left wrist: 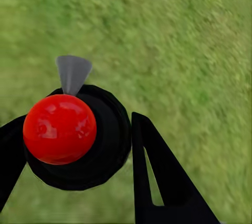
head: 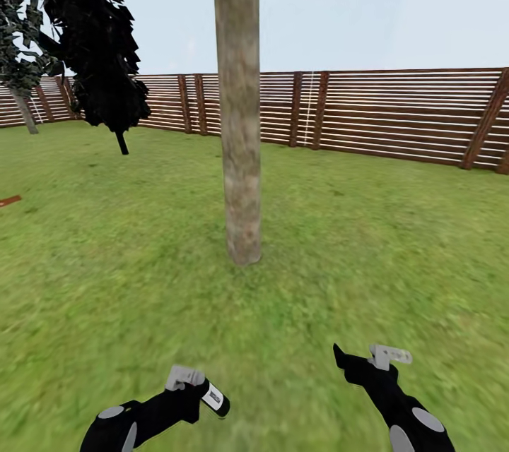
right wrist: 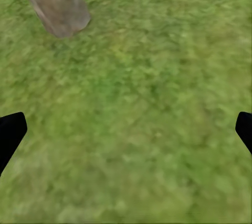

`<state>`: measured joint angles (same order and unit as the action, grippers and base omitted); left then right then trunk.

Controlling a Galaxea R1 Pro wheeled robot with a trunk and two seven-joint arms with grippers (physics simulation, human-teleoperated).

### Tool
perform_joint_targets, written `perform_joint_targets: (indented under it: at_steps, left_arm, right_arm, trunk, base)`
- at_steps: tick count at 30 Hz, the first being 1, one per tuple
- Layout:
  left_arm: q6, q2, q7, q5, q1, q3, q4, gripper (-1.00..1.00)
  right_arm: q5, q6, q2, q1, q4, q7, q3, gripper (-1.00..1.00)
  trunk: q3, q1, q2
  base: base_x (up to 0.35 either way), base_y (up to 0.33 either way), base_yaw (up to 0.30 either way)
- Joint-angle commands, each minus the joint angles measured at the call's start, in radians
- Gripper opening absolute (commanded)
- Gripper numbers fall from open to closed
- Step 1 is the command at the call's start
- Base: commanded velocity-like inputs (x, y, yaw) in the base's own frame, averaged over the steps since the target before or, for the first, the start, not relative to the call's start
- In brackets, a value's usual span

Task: In the garden, pick up the pesticide atomizer on the floor and spray pesticide onto both trees until each tree trunk is fully covered.

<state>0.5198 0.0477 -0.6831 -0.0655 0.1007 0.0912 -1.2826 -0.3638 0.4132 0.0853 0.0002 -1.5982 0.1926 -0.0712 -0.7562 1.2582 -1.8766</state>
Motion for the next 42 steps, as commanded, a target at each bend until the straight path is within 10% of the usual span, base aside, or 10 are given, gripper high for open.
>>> perform_joint_targets:
  at_steps: [1, 42]
  left_arm:
    - [0.005, 0.001, -0.006, -0.008, 0.001, 0.003, -0.001, -1.0]
    - [0.005, 0.001, -0.009, -0.005, 0.001, 0.002, -0.002, -1.0]
  right_arm:
    - [-0.01, 0.002, 0.002, 0.0, -0.002, 0.01, -0.002, 1.0]
    - [-0.009, 0.001, 0.002, 0.0, -0.002, 0.01, -0.013, 1.0]
  trunk:
    - [-0.001, 0.001, 0.0]
    - [-0.001, 0.001, 0.0]
  base:
    - [0.342, 0.0, 0.0]
    - [0.256, 0.0, 0.055]
